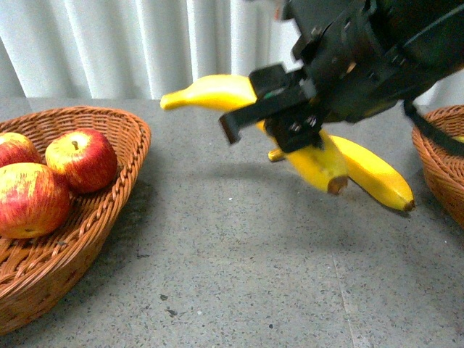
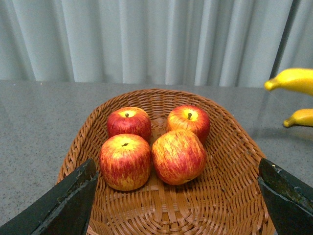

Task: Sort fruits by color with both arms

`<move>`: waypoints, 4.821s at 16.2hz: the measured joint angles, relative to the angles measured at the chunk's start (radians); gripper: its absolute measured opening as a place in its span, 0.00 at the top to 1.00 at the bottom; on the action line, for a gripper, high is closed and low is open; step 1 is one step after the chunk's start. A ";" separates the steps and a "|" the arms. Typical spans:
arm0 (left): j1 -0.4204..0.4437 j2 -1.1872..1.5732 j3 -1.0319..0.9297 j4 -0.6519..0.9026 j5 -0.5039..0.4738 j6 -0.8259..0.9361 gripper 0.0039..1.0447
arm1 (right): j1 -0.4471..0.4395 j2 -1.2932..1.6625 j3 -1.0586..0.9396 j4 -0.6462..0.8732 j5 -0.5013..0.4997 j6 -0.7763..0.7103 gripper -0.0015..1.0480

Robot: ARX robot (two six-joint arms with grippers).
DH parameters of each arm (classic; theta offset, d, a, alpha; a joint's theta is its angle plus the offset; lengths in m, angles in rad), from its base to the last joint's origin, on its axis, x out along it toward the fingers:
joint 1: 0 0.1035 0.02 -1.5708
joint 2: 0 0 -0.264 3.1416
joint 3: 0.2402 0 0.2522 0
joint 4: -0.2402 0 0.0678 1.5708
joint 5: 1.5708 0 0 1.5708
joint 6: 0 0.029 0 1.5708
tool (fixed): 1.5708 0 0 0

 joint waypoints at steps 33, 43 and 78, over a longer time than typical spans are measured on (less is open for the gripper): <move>0.000 0.000 0.000 0.000 0.000 0.000 0.06 | -0.336 -0.337 -0.146 0.004 -0.320 -0.304 0.06; 0.000 0.000 0.000 0.000 0.000 0.000 0.06 | -0.098 0.217 0.279 -0.134 -0.190 -0.301 0.06; 0.000 0.000 0.000 0.000 0.000 0.000 0.06 | -0.249 0.279 0.546 -0.185 -0.267 -0.267 0.67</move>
